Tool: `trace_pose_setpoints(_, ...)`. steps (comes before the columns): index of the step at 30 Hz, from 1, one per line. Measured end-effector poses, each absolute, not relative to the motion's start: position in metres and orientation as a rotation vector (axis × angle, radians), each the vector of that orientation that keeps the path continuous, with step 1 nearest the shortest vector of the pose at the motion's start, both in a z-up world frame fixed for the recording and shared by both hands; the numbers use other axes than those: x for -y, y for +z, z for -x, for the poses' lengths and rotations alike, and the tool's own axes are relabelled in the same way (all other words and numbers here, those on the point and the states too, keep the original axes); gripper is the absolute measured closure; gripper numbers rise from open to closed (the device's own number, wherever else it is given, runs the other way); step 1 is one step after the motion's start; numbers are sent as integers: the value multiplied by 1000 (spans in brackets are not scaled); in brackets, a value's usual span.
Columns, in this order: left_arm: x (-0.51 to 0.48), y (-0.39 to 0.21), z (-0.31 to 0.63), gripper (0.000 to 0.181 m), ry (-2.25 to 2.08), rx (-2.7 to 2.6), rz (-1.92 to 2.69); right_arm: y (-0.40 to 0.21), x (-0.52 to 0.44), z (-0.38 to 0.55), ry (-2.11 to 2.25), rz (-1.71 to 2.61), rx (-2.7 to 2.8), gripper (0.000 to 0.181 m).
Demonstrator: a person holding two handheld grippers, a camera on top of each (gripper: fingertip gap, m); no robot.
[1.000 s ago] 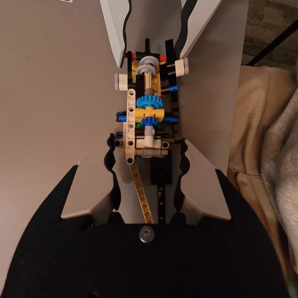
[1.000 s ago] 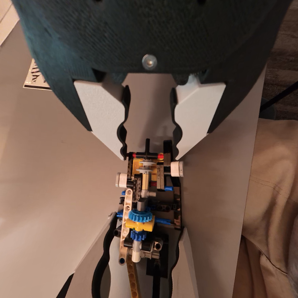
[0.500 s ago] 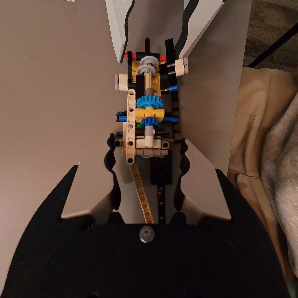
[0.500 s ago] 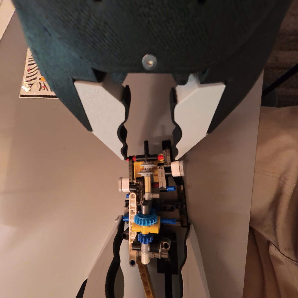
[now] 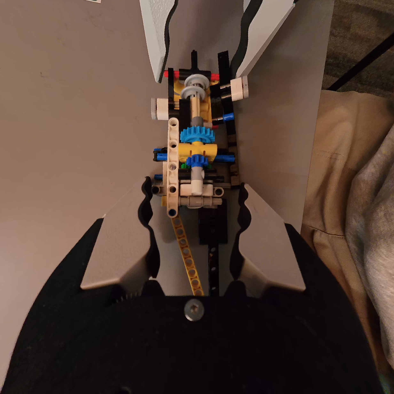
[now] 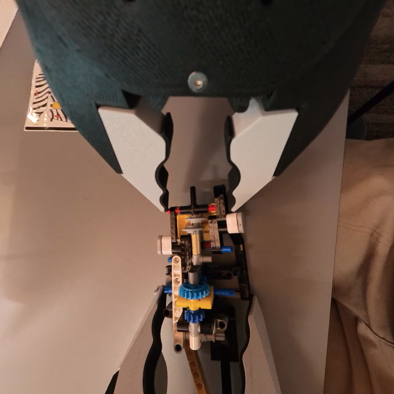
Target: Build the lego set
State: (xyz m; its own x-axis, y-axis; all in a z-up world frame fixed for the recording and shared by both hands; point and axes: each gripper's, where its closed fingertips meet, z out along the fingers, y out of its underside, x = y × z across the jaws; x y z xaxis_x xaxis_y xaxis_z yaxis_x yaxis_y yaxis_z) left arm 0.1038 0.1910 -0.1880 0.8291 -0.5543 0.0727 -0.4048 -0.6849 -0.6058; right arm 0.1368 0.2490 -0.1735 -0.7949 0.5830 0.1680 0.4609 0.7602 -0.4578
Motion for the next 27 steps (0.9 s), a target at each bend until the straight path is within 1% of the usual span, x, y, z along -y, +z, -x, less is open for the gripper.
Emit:
trace_pose_setpoints(22, -191, -188, -104, 100, -337, -696, 2415, -174, -250, -136, 596, 822, 2639, 127)
trace_pose_setpoints(27, -191, -188, -104, 101, -331, -688, 2415, -172, -252, -138, 636, 893, 2582, 115)
